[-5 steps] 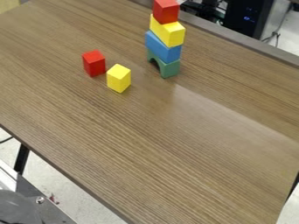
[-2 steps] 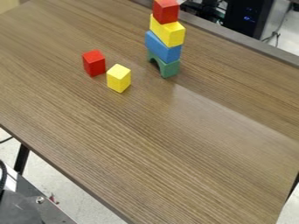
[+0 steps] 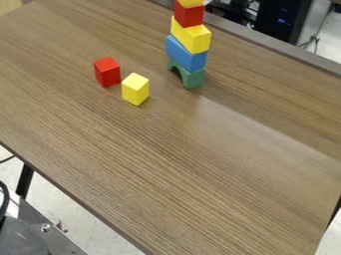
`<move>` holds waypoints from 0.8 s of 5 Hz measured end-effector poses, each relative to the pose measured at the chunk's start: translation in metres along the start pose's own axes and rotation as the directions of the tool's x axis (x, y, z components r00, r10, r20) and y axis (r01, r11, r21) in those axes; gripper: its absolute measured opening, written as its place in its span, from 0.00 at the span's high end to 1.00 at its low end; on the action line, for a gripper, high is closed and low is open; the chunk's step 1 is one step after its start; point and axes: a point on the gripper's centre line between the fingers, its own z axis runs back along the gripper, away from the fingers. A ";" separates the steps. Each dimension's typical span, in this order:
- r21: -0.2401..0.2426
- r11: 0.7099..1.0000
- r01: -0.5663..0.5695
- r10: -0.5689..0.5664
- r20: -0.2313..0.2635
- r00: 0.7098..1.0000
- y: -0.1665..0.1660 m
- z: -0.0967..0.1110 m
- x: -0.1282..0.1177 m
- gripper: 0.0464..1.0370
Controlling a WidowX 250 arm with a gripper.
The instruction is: Put yellow block on top of red block
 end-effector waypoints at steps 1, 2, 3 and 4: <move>-0.006 1.000 -0.010 0.010 -0.008 1.000 -0.004 0.001 0.002 0.47; -0.006 1.000 -0.012 0.012 -0.015 1.000 -0.008 -0.002 0.005 0.47; -0.002 1.000 -0.017 0.017 -0.023 1.000 -0.009 -0.005 0.009 0.47; -0.001 1.000 -0.022 0.021 -0.039 0.999 -0.012 -0.011 0.012 0.47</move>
